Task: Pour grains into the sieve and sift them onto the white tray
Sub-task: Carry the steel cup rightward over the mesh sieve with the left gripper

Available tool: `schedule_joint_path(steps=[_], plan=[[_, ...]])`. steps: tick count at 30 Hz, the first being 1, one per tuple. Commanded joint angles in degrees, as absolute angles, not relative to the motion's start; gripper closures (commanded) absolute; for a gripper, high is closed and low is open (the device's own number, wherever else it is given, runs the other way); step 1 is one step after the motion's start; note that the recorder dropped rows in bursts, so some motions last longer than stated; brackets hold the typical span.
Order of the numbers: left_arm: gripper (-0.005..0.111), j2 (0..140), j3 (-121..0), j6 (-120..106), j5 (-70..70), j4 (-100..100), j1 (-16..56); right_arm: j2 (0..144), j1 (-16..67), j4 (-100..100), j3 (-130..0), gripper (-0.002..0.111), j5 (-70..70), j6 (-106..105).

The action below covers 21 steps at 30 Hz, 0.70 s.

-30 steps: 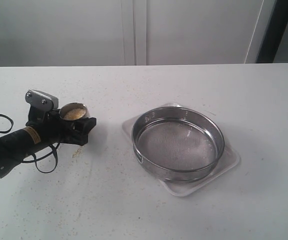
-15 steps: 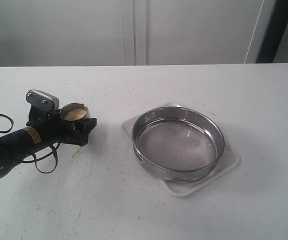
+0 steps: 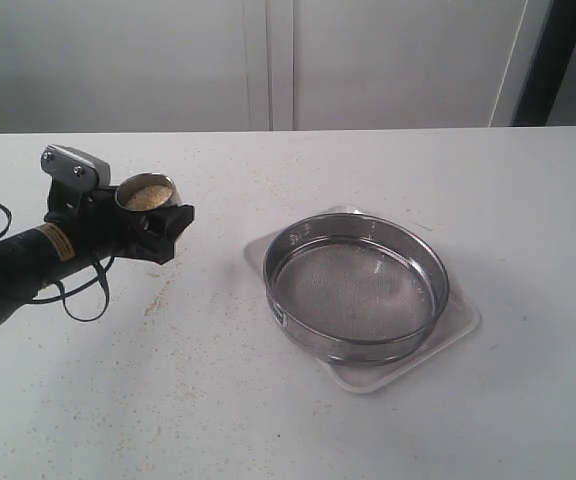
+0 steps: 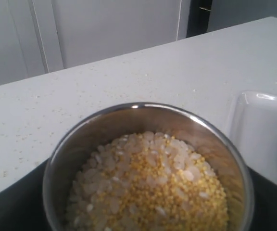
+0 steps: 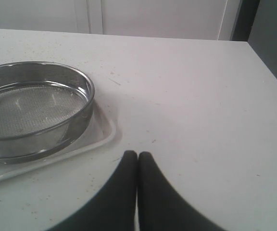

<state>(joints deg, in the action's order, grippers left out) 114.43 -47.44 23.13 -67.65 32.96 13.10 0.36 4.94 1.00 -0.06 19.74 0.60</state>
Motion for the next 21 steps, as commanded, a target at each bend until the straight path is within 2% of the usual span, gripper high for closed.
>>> schedule_joint_path(steps=[1,21], plan=[[0.107,110.77,-47.49,25.77,-67.27,37.20,13.33,0.00,4.60,0.85,0.00,0.108,19.59,0.90],[0.107,97.30,-47.39,35.73,-56.81,52.62,14.54,0.00,4.60,0.85,0.00,0.108,19.59,0.90]])
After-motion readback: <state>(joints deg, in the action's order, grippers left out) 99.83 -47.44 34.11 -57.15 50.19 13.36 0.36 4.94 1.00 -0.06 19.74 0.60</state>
